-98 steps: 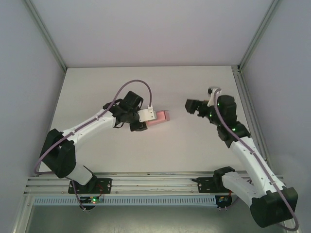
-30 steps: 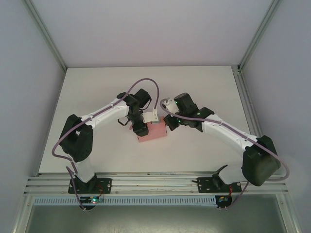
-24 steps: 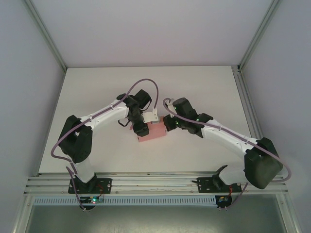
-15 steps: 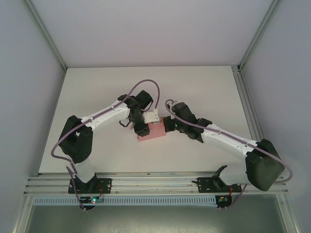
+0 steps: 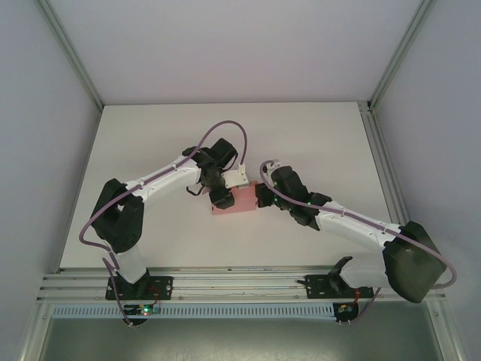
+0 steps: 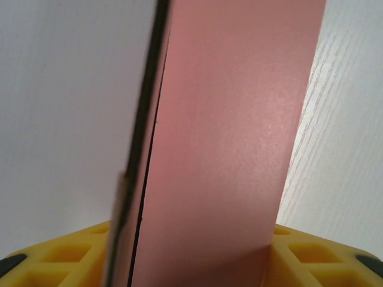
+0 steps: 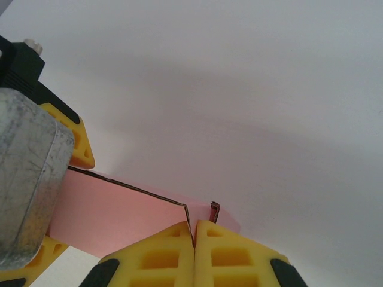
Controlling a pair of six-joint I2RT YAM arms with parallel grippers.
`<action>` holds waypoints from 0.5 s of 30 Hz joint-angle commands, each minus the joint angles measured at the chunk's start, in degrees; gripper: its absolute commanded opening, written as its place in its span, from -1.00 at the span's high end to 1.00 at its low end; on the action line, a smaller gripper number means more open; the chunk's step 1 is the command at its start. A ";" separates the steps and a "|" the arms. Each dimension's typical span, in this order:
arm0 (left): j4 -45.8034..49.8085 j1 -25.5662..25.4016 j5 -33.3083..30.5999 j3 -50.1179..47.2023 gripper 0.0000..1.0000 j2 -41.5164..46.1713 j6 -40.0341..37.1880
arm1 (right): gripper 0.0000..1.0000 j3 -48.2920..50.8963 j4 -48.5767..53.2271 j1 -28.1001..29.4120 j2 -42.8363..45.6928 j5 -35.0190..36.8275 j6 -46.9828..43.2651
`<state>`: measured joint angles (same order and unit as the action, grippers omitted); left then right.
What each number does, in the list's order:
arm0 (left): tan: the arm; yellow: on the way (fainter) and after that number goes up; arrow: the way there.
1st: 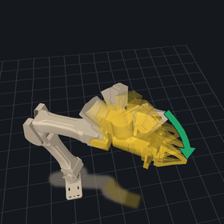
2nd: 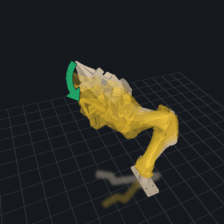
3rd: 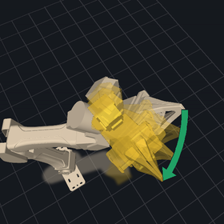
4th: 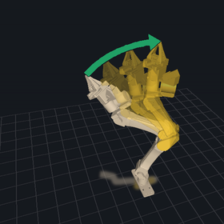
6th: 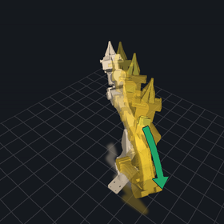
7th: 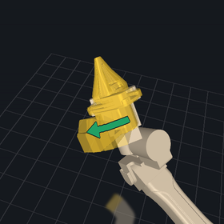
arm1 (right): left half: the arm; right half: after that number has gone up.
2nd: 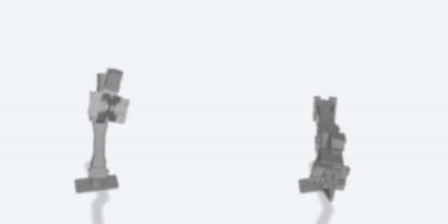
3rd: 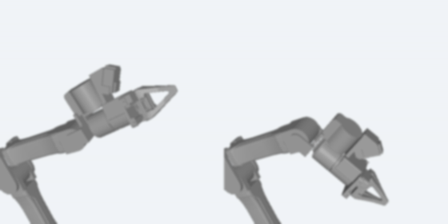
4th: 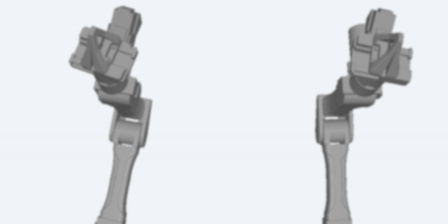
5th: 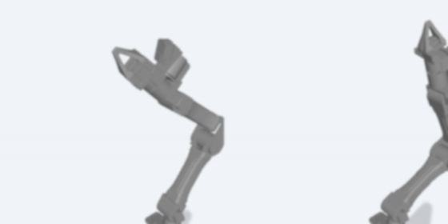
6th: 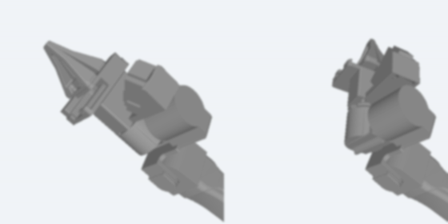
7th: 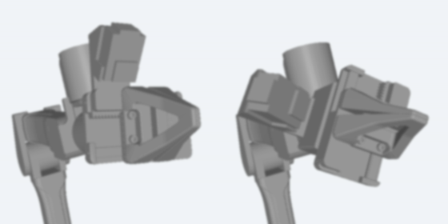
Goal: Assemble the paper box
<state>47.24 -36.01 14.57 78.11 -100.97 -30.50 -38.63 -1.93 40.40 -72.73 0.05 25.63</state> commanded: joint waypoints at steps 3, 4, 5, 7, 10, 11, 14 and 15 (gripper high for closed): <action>-4.20 -0.48 0.85 -0.11 -0.05 -0.79 1.99 | 1.00 -1.05 3.81 1.64 0.22 -0.80 4.89; -4.49 -0.60 0.53 -0.31 -0.05 -0.79 2.19 | 1.00 -1.64 3.79 1.98 0.39 -0.43 5.51; -4.53 -0.71 0.40 -0.41 -0.04 -0.90 2.22 | 1.00 -2.21 3.82 2.26 0.62 -0.23 6.21; -4.72 -0.77 0.33 -0.67 -0.03 -1.13 2.46 | 1.00 -3.15 2.89 2.79 0.83 -0.42 7.26; -5.11 -0.88 0.37 -1.37 -0.02 -0.83 2.75 | 1.00 -3.91 2.50 3.45 0.83 -0.27 6.72; -5.48 -0.90 0.40 -1.76 -0.02 -0.57 2.73 | 0.99 -3.68 2.68 3.45 0.67 -0.06 6.95; -6.43 -0.87 0.62 -2.46 -0.02 0.11 2.89 | 1.00 -2.71 2.83 3.45 -0.11 0.49 6.42; -6.63 -0.88 0.68 -2.53 -0.02 0.23 2.82 | 1.00 -2.47 3.34 3.41 -0.53 1.32 6.72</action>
<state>46.24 -36.42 14.98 76.77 -100.86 -29.47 -40.42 1.06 42.28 -72.86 2.81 30.63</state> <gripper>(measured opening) 0.510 0.050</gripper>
